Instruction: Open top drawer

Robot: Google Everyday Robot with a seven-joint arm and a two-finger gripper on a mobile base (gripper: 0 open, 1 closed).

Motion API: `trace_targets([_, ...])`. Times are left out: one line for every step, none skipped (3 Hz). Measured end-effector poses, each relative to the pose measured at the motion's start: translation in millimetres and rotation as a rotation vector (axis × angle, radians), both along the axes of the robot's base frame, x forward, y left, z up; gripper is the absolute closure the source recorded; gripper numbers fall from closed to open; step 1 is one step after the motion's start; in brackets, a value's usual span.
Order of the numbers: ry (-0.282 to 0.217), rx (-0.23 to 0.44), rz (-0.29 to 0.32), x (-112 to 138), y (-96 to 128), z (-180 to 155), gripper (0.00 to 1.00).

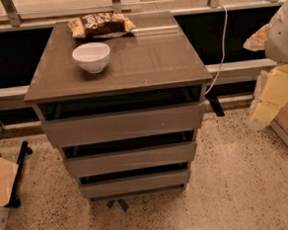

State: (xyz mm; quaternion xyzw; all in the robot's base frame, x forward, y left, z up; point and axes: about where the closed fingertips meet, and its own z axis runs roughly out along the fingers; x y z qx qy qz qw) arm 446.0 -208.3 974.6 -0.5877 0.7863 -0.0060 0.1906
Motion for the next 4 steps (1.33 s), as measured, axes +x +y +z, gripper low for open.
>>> trace_targets([0.001, 0.046, -0.008, 1, 13, -16, 0.0])
trace_targets([-0.019, 0.127, -0.005, 11, 36, -45, 0.0])
trace_targets([-0.029, 0.227, 0.0, 31, 61, -87, 0.0])
trace_targets([-0.022, 0.306, 0.004, 52, 78, -115, 0.0])
